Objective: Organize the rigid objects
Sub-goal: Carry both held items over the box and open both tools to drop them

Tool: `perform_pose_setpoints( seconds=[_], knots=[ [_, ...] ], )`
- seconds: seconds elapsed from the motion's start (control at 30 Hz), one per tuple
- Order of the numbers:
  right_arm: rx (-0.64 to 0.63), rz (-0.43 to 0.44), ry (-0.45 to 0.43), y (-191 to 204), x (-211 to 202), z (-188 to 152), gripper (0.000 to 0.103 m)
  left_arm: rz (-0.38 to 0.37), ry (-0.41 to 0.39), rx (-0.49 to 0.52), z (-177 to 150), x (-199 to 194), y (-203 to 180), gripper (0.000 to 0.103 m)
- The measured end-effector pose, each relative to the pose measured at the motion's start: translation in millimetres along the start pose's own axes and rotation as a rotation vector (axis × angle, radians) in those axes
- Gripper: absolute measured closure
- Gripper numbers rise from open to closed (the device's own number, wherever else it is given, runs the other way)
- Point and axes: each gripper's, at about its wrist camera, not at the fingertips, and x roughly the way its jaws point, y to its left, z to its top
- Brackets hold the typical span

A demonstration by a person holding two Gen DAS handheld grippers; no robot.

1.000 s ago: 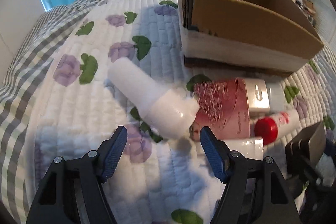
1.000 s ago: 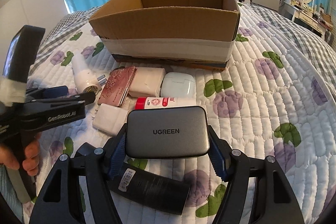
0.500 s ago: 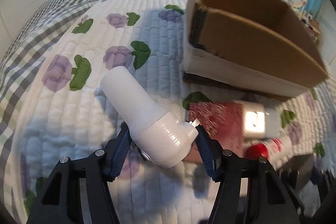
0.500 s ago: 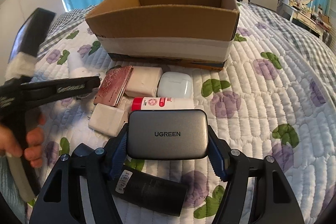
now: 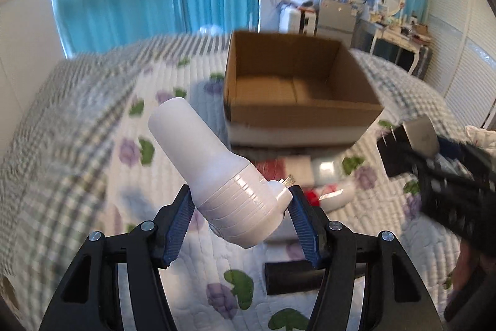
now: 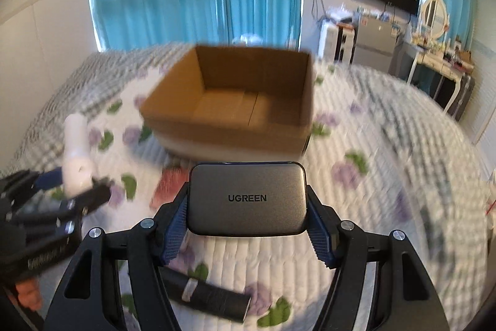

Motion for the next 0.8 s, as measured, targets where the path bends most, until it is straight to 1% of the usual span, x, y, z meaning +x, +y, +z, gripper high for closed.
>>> perform_pose_setpoints(
  seconds=[0.1, 0.17, 0.3, 0.4, 0.47, 0.57, 0.63, 0.73, 0.77, 0.8],
  knots=[
    [-0.017, -0.021, -0.05, -4.1, -8.2, 30.8, 0.036, -0.008, -0.049, 0.004, 23.6, -9.6, -0.8, 0.041],
    [-0.025, -0.034, -0.075, -8.2, -6.5, 52.4, 0.036, 0.0, -0.077, 0.014, 38.4, -10.9, -3.0, 0.041],
    [-0.039, -0.051, -0.104, -16.8, 11.0, 91.3, 0.036, 0.011, -0.128, 0.03, 79.5, -2.1, -7.4, 0.04],
    [-0.041, -0.056, -0.11, -25.6, 34.2, 112.4, 0.036, 0.009, -0.158, 0.069, 105.9, 15.1, -17.4, 0.04],
    [-0.033, -0.047, -0.104, -32.7, 52.8, 123.1, 0.036, -0.003, -0.155, 0.092, 116.2, 30.9, -25.0, 0.04],
    [-0.02, -0.042, -0.095, -41.7, 76.8, 131.3, 0.036, -0.021, -0.127, 0.115, 129.3, 68.1, -36.5, 0.04],
    [-0.014, -0.03, -0.091, -45.9, 92.4, 134.5, 0.036, -0.026, -0.102, 0.126, 132.1, 96.2, -42.1, 0.04],
    [-0.014, -0.012, -0.088, -50.3, 108.3, 135.3, 0.036, -0.042, -0.096, 0.164, 131.5, 120.1, -45.9, 0.04],
    [-0.019, -0.008, -0.087, -49.9, 110.2, 133.5, 0.036, -0.043, -0.1, 0.179, 130.2, 124.6, -45.2, 0.04],
    [-0.029, -0.002, -0.084, -49.7, 115.5, 134.3, 0.036, -0.031, -0.103, 0.185, 129.2, 128.9, -45.2, 0.038]
  ],
)
